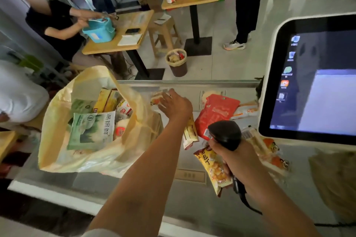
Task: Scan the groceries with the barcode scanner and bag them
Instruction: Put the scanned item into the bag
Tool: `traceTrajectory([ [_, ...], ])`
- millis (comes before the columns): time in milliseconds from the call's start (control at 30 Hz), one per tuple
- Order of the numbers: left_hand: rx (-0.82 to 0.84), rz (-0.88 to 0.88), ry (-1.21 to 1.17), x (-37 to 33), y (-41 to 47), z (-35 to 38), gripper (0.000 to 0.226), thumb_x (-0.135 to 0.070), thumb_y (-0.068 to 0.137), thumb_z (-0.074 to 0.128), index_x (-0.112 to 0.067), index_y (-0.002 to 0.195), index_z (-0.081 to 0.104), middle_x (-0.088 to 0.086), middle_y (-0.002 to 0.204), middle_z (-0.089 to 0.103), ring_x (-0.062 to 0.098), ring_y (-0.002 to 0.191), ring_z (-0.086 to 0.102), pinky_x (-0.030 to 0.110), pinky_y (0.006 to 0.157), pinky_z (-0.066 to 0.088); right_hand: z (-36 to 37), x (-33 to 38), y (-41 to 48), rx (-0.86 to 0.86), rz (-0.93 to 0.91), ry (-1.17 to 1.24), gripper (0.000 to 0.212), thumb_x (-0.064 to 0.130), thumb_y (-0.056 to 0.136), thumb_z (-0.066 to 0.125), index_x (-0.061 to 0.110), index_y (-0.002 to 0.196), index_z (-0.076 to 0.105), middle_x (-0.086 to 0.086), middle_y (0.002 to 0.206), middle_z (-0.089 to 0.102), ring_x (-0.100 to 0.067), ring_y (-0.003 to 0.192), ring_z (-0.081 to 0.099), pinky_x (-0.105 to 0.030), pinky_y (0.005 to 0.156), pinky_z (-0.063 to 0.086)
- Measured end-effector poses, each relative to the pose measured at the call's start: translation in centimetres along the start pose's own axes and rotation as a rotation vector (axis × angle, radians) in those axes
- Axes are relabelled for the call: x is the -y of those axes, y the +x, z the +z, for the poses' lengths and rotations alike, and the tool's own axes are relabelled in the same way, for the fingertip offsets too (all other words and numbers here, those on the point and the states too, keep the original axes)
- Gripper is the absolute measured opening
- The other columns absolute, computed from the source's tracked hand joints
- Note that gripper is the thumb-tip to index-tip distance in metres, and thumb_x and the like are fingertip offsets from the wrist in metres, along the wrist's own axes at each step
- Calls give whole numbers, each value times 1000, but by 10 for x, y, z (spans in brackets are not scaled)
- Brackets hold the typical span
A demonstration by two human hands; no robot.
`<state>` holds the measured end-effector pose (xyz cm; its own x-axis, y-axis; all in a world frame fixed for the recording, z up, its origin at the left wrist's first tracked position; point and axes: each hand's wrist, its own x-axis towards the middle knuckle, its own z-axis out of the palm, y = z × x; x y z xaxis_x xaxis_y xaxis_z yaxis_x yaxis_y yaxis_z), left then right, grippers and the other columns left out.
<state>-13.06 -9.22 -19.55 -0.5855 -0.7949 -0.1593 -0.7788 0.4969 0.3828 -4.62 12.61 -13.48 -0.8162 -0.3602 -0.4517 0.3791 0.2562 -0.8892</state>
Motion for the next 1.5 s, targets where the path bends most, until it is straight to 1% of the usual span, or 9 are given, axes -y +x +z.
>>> traceTrajectory([
  [167, 116, -103, 83, -7, 47, 20, 51, -46, 103, 27, -32, 151, 34, 16, 163, -21, 44, 148, -21, 68, 110, -16, 7, -10, 14, 6, 40, -1, 32, 35, 78, 78, 10, 83, 58, 1, 48, 48, -13, 37, 47, -24, 41, 38],
  [433, 315, -48, 124, -5, 34, 25, 80, -60, 101, 17, -1, 155, 21, 13, 166, -11, 41, 150, -15, 67, 114, -8, 4, -5, 15, -21, 39, 86, 25, 27, 82, 75, 16, 76, 53, 9, 41, 47, -10, 35, 44, -21, 38, 37],
  [733, 3, 554, -265, 15, -109, -20, 53, -37, 105, 41, -8, 150, 37, 6, 162, 25, 22, 151, 19, 41, 123, 19, -4, 8, -11, -230, -153, 28, 59, 71, 60, 75, 25, 96, 66, 5, 76, 70, -14, 71, 67, -34, 66, 54],
  [933, 119, 956, -398, 70, -204, -34, 47, -17, 104, 46, -7, 150, 40, 3, 160, 30, 22, 151, 20, 50, 119, 27, 5, 15, -39, -358, -352, -81, 39, 45, 80, 74, 22, 109, 62, 16, 85, 66, 13, 81, 61, -3, 63, 43],
  [1133, 54, 1148, -683, 104, -217, -55, 28, 5, 91, 50, 0, 106, 73, 11, 140, 56, 36, 143, 37, 57, 113, 35, 21, 12, -67, -470, -321, 106, 31, 14, 79, 77, 24, 104, 61, 10, 82, 67, 0, 76, 65, -25, 67, 50],
  [1233, 84, 901, -1109, 99, -221, -84, 22, 3, 86, 57, -11, 87, 75, 17, 125, 63, 31, 132, 50, 44, 106, 45, 33, 19, -84, -547, -355, 242, 36, 9, 77, 79, 34, 94, 60, 14, 86, 67, 2, 79, 67, -19, 67, 53],
  [1367, 542, 226, -1095, 82, -202, -134, 50, -30, 80, 76, -26, 126, 56, -2, 117, 67, 12, 108, 65, 21, 78, 54, 60, 35, -109, -690, -416, 306, 42, 11, 76, 81, 35, 101, 57, 19, 89, 64, 7, 82, 64, -14, 69, 53],
  [1433, 773, 251, -1040, 82, -188, -153, 44, -29, 81, 75, -10, 118, 63, 4, 98, 75, 15, 90, 71, 23, 70, 56, 72, 41, -123, -737, -455, 294, 43, 11, 76, 80, 22, 112, 60, 14, 94, 65, 1, 87, 66, -17, 70, 56],
  [1500, 746, 296, -1070, 84, -179, -170, 28, -17, 87, 73, 0, 108, 64, 13, 89, 73, 15, 75, 69, 21, 64, 57, 84, 39, -136, -770, -495, 291, 43, 13, 76, 80, 16, 115, 61, 9, 95, 68, 2, 83, 67, -9, 62, 51],
])
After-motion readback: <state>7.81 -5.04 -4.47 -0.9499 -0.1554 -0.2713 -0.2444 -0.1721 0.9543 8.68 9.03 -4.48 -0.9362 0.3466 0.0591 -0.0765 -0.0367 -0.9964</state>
